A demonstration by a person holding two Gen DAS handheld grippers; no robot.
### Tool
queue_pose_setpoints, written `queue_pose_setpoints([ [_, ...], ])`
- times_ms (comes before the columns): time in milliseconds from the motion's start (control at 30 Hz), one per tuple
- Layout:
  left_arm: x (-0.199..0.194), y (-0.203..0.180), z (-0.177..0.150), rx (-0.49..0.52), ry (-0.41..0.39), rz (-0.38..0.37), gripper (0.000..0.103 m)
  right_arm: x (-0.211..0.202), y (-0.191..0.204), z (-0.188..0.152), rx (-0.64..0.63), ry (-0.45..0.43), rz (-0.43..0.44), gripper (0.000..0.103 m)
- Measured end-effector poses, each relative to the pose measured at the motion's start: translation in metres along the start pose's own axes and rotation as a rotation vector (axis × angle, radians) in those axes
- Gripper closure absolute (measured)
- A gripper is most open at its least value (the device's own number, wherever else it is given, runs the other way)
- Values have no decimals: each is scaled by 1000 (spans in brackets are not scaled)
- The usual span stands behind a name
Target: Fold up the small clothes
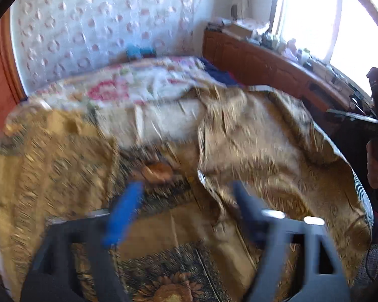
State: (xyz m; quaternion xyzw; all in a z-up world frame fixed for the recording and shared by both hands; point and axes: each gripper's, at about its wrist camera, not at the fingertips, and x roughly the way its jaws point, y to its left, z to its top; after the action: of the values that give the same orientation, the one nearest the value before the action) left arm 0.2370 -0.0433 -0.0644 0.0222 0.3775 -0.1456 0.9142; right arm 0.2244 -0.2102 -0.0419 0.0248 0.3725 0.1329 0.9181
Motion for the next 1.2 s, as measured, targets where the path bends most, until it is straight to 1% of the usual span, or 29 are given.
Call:
queue_pose_setpoints([
  [33, -7, -2, 3, 9, -29, 37, 14, 5, -2, 1, 6, 4, -4, 51],
  [100, -14, -2, 9, 18, -49, 58, 12, 15, -7, 4, 20, 12, -11, 51],
  [167, -19, -2, 13, 24, -64, 59, 12, 24, -10, 6, 33, 24, -10, 51],
  [267, -22, -2, 14, 41, -54, 66, 12, 43, -16, 8, 53, 62, -28, 51],
  [400, -23, -1, 15, 29, -46, 56, 12, 61, -24, 12, 99, 107, 14, 51],
  [433, -24, -1, 15, 26, -46, 55, 12, 64, -25, 15, 101, 113, 17, 56],
  [467, -23, -2, 15, 25, -45, 55, 12, 65, -24, 16, 98, 108, 21, 66],
  [500, -23, -2, 15, 24, -45, 54, 12, 66, -19, 19, 84, 103, 38, 85],
  [533, -24, -1, 15, 23, -46, 56, 12, 64, -15, 23, 68, 94, 42, 90],
  [567, -23, -1, 16, 22, -46, 57, 12, 61, -12, 26, 52, 80, 42, 92],
  [600, -23, -1, 15, 20, -48, 56, 12, 58, -5, 30, 29, 64, 53, 97],
  [767, -23, 3, 15, 10, -46, 61, 12, 46, 36, 46, -68, 13, 125, 98],
  [1000, -25, 7, 12, -6, -43, 54, 12, 45, 90, 57, -161, -12, 216, 97],
  [1067, -24, 7, 10, -7, -36, 46, 12, 47, 94, 58, -184, -10, 199, 86],
  [1100, -21, 7, 8, -7, -27, 37, 12, 46, 97, 57, -187, -12, 186, 75],
  [1133, -18, 6, 6, -7, -13, 25, 12, 43, 94, 54, -186, -12, 186, 72],
  [1200, -10, 5, 1, -6, 20, 4, 12, 38, 88, 46, -183, -10, 184, 72],
])
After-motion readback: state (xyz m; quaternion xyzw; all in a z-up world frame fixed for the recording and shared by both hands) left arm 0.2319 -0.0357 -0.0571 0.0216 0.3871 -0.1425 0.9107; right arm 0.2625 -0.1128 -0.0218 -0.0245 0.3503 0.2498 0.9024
